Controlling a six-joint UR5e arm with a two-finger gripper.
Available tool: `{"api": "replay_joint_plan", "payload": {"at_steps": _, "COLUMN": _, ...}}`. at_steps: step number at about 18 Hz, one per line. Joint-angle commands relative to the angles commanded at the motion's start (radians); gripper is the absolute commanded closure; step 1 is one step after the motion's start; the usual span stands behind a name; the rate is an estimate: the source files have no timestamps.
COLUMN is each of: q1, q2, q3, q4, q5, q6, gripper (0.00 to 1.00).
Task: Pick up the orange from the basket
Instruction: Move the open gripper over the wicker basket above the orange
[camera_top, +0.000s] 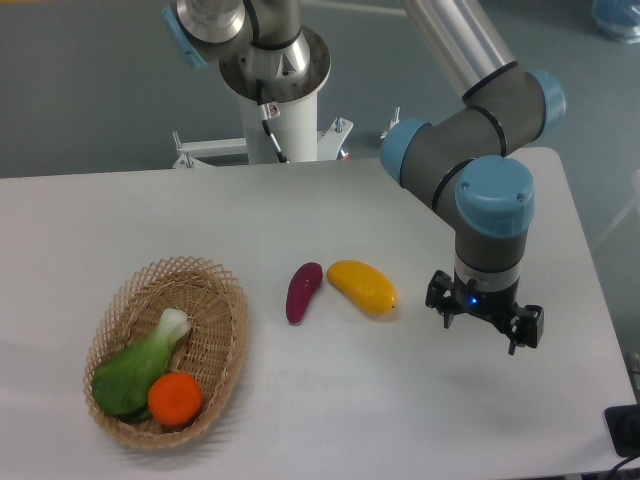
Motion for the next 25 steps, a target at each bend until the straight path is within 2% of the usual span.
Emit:
{"api": "replay_joint_plan", "payload": {"at_steps": 9, "q1": -0.009, "q2": -0.006, "q3": -0.003, "q4": 0.000, "q5": -0.005, "q6": -0.020, "gripper": 0.00}}
{"api": "replay_joint_plan", "payload": {"at_steps": 12, "q1": -0.034, "q2": 0.000, "q3": -0.018, "q4": 0.009, "q5": -0.020, "q6": -0.076, "gripper": 0.00}}
{"api": "replay_joint_plan", "payload": {"at_steps": 14, "q1": -0.046, "q2": 0.009, "q3": -0.018, "q4": 0.008, "q5": -0.072, "q6": -0.144, "gripper": 0.00}}
{"api": "replay_joint_plan", "payload": {"at_steps": 15, "q1": -0.063, "q2": 0.018, "q3": -0.021, "q4": 0.005, "q5": -0.109, "q6": -0.203, "gripper": 0.00}}
{"api": "replay_joint_plan", "payload": {"at_steps": 17, "q1": -0.092, "q2": 0.021, "q3": -0.034, "q4": 0.005, "q5": -0.114, "q6": -0.273, "gripper": 0.00}}
{"api": "replay_joint_plan", "payload": {"at_steps": 22, "q1": -0.143, "q2": 0.031, "q3": -0.046, "q4": 0.008, "q5": -0.150, "q6": -0.340, "gripper": 0.00}}
{"api": "replay_joint_plan", "payload": {"at_steps": 25, "q1": -0.225, "q2": 0.031, "q3": -0.048, "q4": 0.006, "q5": -0.150, "q6": -0.445, "gripper": 0.00}}
